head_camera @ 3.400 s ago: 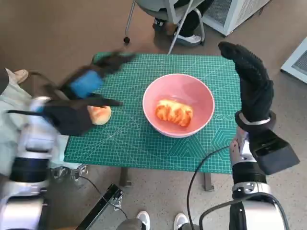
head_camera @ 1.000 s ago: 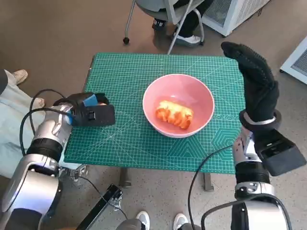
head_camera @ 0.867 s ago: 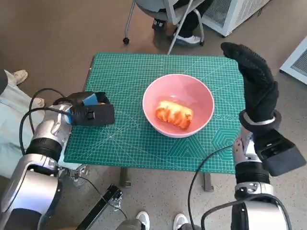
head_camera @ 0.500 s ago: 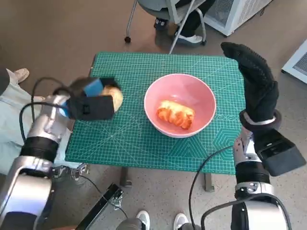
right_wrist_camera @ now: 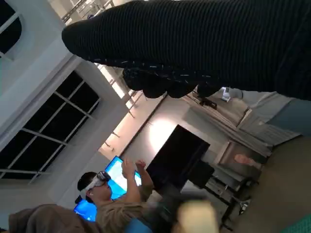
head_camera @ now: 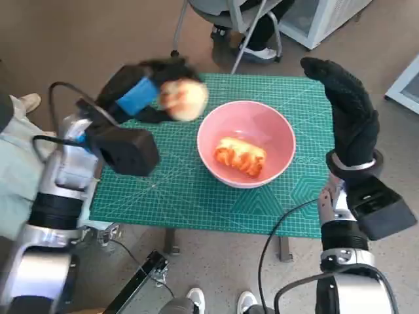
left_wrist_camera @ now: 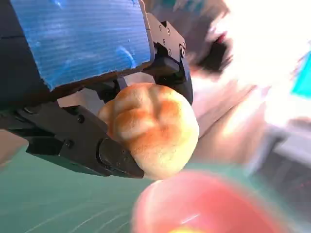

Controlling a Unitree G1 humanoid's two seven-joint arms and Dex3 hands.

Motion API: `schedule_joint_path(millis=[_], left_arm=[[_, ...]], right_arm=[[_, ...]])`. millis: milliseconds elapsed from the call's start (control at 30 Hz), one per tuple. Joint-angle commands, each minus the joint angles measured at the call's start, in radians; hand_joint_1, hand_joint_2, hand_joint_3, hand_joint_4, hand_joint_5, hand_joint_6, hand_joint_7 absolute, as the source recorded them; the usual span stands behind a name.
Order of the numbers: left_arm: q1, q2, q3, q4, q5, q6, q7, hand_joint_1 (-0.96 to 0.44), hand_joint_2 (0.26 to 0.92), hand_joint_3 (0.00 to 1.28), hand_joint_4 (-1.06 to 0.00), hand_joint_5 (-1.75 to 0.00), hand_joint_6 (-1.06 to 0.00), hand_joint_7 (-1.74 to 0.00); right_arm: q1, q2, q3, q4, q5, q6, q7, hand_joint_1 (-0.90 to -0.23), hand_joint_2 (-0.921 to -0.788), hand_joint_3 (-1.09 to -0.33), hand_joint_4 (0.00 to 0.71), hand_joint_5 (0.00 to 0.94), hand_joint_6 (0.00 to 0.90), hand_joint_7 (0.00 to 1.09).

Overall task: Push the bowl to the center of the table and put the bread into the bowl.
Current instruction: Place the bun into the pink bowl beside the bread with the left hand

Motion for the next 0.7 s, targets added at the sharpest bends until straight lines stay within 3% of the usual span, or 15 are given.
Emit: schedule_joint_path(millis=[33, 67, 133, 167, 233, 267, 333, 500, 700], left_arm=[[0.016, -0.053, -0.015, -0.004, -0.02, -0.027, 0.002, 0.0, 0.916, 0.05, -0.69, -1.14, -0.67, -1.15], [0.013, -0.064, -0.021, 0.015, -0.034, -0.027, -0.022, 0.0, 0.917, 0.06, -0.68, -1.14, -0.66, -1.16], [0.009, -0.079, -0.033, 0.046, -0.057, -0.021, -0.071, 0.0, 0.919, 0.2, -0.53, -1.29, -0.49, -1.34], [0.008, -0.084, -0.039, 0.057, -0.066, -0.018, -0.093, 0.0, 0.897, 0.21, -0.45, -1.16, -0.42, -1.22], [0.002, -0.095, -0.053, 0.079, -0.083, -0.005, -0.143, -0.04, 0.864, 0.17, -0.34, -0.58, -0.3, -0.76], [-0.002, -0.101, -0.061, 0.095, -0.086, -0.002, -0.162, -0.07, 0.864, 0.14, -0.3, -0.38, -0.26, -0.61], [-0.007, -0.108, -0.075, 0.117, -0.079, 0.0, -0.184, -0.13, 0.865, 0.11, -0.25, -0.2, -0.21, -0.48], [-0.009, -0.106, -0.108, 0.128, -0.034, 0.018, -0.201, -0.23, 0.876, 0.07, -0.13, -0.03, -0.11, -0.36], [-0.006, -0.123, -0.106, 0.184, -0.036, -0.025, -0.182, -0.34, 0.907, 0.03, -0.03, 0.0, -0.01, -0.36]], right_arm=[[0.011, 0.003, 0.005, 0.013, 0.001, 0.014, 0.011, -0.597, -0.921, -0.738, 0.33, 0.005, 0.031, 0.81], [0.011, 0.003, 0.006, 0.013, 0.001, 0.015, 0.011, -0.598, -0.921, -0.738, 0.33, 0.005, 0.031, 0.81], [0.012, 0.003, 0.007, 0.01, 0.001, 0.017, 0.011, -0.599, -0.921, -0.738, 0.332, 0.005, 0.031, 0.82], [0.013, 0.003, 0.008, 0.007, 0.001, 0.018, 0.011, -0.599, -0.921, -0.738, 0.332, 0.006, 0.03, 0.82], [0.016, 0.003, 0.009, 0.001, 0.002, 0.021, 0.012, -0.598, -0.921, -0.739, 0.334, 0.006, 0.029, 0.82], [0.017, 0.002, 0.009, -0.003, 0.005, 0.023, 0.014, -0.597, -0.921, -0.739, 0.334, 0.006, 0.029, 0.82], [0.02, 0.001, 0.009, -0.009, 0.008, 0.028, 0.016, -0.596, -0.921, -0.739, 0.334, 0.006, 0.028, 0.82], [0.031, -0.002, 0.01, -0.031, 0.013, 0.037, 0.018, -0.596, -0.921, -0.738, 0.334, 0.006, 0.027, 0.82], [0.042, -0.002, 0.009, -0.05, 0.017, 0.045, 0.019, -0.597, -0.921, -0.736, 0.334, 0.005, 0.027, 0.82]])
